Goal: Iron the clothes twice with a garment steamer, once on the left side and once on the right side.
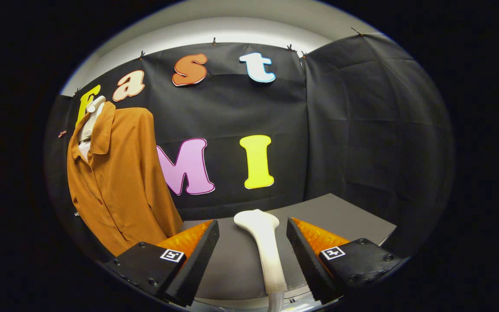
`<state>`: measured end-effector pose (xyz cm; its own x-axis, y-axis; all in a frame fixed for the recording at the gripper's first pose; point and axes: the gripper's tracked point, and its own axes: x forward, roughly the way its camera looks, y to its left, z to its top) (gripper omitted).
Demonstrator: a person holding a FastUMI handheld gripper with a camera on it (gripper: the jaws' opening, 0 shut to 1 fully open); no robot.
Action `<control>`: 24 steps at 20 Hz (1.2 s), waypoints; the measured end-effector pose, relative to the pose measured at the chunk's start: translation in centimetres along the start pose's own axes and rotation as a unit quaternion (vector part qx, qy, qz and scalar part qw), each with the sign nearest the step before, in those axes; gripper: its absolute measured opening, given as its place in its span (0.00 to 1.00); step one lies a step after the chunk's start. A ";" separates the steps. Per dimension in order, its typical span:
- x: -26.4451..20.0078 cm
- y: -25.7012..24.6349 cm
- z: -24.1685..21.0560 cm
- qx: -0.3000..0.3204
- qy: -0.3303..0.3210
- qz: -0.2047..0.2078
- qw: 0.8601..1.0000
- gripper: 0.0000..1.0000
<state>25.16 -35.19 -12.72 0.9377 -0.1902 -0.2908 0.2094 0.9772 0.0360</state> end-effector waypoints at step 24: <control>8.3 -3.3 -11.6 -0.024 0.211 -0.008 0.977 0.45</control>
<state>29.01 -38.93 -26.35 0.7349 -0.1595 -0.6592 0.2000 0.9797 -0.0140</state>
